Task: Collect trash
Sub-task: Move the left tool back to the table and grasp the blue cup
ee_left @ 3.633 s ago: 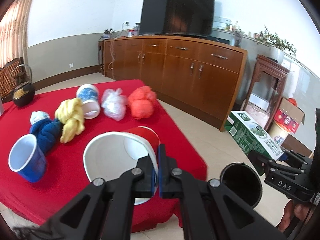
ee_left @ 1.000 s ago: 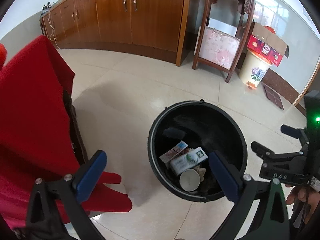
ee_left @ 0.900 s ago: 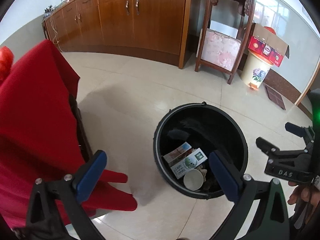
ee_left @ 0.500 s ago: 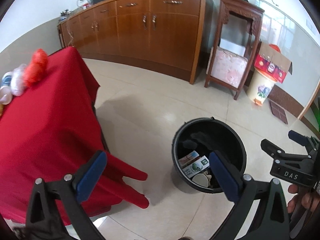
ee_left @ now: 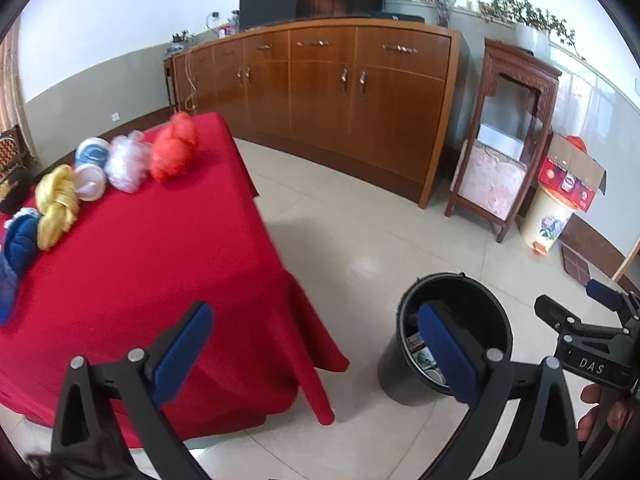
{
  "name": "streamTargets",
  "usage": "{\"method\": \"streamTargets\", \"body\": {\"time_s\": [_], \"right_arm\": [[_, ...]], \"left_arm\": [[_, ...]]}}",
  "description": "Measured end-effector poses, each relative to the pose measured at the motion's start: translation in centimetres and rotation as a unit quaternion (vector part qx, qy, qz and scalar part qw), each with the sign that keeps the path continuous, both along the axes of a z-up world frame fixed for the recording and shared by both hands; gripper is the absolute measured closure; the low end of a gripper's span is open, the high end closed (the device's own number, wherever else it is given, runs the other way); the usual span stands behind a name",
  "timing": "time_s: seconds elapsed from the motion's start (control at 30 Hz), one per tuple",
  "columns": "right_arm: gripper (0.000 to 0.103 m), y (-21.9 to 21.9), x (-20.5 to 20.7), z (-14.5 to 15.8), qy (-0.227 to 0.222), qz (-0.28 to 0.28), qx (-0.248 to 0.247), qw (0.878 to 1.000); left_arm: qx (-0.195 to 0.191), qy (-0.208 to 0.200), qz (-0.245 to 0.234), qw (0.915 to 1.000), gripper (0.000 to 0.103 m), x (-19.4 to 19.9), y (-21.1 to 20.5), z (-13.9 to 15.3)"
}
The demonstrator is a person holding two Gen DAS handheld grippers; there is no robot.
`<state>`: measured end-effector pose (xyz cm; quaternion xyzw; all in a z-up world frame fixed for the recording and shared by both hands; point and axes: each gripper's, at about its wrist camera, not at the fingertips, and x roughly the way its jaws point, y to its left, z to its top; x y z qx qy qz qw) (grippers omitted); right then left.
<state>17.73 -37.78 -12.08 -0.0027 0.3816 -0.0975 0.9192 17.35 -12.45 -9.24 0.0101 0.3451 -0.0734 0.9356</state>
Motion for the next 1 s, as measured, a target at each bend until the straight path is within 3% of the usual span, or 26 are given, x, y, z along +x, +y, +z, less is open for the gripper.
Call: {"method": "streamTargets", "body": {"time_s": [0.2, 0.3, 0.37, 0.5, 0.7, 1.0], "right_arm": [[0.0, 3.3, 0.1, 1.8, -0.032, 0.043, 0.024, 0.998], [0.0, 6.1, -0.1, 3.2, -0.081, 0.081, 0.03, 0.993], [0.0, 8.1, 0.5, 3.6, -0.066, 0.114, 0.035, 0.991], [0.0, 13.0, 1.1, 4.5, -0.065, 0.172, 0.03, 0.982], [0.0, 18.9, 1.8, 5.2, -0.083, 0.214, 0.023, 0.973], [0.0, 27.0, 3.5, 4.9, -0.086, 0.257, 0.021, 0.962]], "left_arm": [[0.0, -0.031, 0.041, 0.9987, 0.0, -1.0, 3.5, 1.3], [0.023, -0.041, 0.075, 0.9961, 0.0, -1.6, 6.1, 2.1], [0.03, -0.048, 0.095, 0.9938, 0.0, -2.2, 7.9, 2.4], [0.031, -0.061, 0.155, 0.9855, 0.0, -3.4, 13.0, 2.9], [0.013, -0.07, 0.227, 0.9713, 0.0, -5.9, 20.8, 2.3], [0.021, -0.072, 0.297, 0.9521, 0.0, -6.8, 27.5, 1.1]]}}
